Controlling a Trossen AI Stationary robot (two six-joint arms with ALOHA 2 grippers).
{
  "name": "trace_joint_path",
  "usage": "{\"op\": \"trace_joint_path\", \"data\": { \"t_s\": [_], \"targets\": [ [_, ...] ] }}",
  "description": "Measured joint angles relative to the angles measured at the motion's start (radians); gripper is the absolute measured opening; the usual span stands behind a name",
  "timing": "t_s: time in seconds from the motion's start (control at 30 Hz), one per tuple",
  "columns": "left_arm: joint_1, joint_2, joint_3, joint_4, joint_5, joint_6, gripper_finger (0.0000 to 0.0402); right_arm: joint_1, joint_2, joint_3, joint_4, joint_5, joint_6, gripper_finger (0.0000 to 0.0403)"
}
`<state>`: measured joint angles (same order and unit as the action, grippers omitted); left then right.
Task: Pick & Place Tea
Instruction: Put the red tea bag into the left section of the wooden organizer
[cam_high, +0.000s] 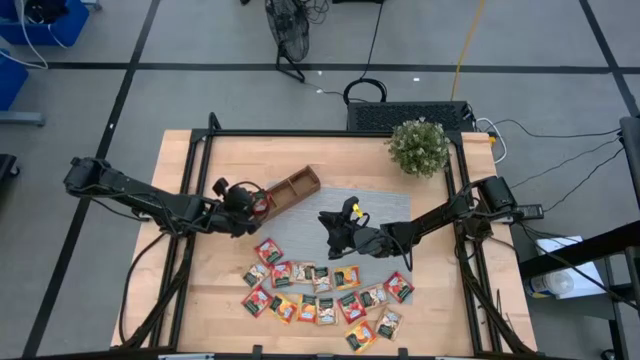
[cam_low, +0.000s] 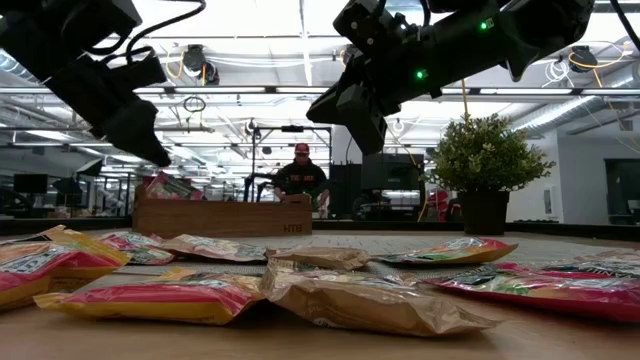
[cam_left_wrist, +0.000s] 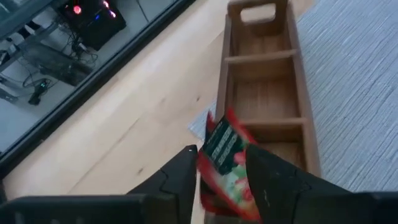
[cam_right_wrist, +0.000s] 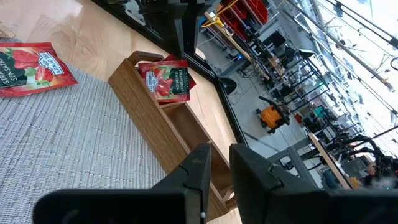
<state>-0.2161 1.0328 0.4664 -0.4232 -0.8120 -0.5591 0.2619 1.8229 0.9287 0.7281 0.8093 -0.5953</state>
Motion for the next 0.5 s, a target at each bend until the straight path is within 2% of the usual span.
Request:
{"op": "trace_joint_path", "data": {
  "t_s": [0.2,0.27,0.4,0.5],
  "targets": [
    [0.024,0.0,0.079,0.033,0.017,0.023,0.0143,0.0,0.0,0.0,0.0,-0.008,0.0,0.0047],
    [0.043,0.0,0.115,0.026,0.029,0.036,0.0143,-0.008,0.0,0.0,0.001,-0.083,0.011,0.0047],
    [0.086,0.0,0.168,0.026,0.033,0.092,0.0143,-0.059,0.0,0.0,-0.022,-0.313,0.131,0.0043],
    [0.122,0.0,0.179,0.026,0.035,0.113,0.0143,-0.105,0.0,0.0,-0.037,-0.404,0.193,0.0039]
  ]
}}
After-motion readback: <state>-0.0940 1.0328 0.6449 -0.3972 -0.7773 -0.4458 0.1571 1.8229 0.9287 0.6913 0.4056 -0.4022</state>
